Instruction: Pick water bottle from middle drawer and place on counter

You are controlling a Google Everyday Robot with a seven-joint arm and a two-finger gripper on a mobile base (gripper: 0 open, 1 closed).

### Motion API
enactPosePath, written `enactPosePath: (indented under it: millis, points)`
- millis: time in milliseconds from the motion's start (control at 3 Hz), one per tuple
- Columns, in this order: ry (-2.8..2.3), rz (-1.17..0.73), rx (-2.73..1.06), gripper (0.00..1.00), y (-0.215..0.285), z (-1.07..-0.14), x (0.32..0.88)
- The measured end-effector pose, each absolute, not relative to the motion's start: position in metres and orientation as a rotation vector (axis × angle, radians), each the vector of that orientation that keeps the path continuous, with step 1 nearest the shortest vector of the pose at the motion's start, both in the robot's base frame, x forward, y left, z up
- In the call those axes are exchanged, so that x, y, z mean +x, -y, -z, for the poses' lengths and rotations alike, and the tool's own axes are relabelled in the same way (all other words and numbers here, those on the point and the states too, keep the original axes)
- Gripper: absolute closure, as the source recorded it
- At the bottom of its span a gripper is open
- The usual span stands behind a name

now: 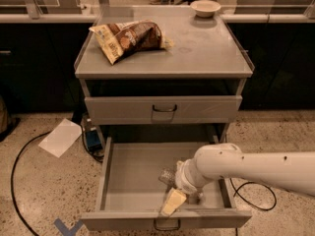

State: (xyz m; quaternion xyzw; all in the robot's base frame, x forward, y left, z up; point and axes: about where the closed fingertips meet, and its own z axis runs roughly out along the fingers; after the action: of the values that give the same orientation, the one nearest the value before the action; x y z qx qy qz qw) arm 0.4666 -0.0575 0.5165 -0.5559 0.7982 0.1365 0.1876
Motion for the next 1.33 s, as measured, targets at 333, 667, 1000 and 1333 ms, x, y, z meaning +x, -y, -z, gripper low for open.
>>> enactPosePath:
  millis: [333, 667, 1000, 1333]
  points:
    - [-2.265, -0.332, -1.531, 0.00, 0.048, -0.497, 0.476]
    - [-2.311, -0.280, -1.422, 0.00, 0.046, -0.486, 0.498]
    - [-2.342, -0.246, -1.345, 0.00, 0.044, -0.474, 0.523]
    - [-2.342, -0.246, -1.344, 0.00, 0.044, -0.474, 0.523]
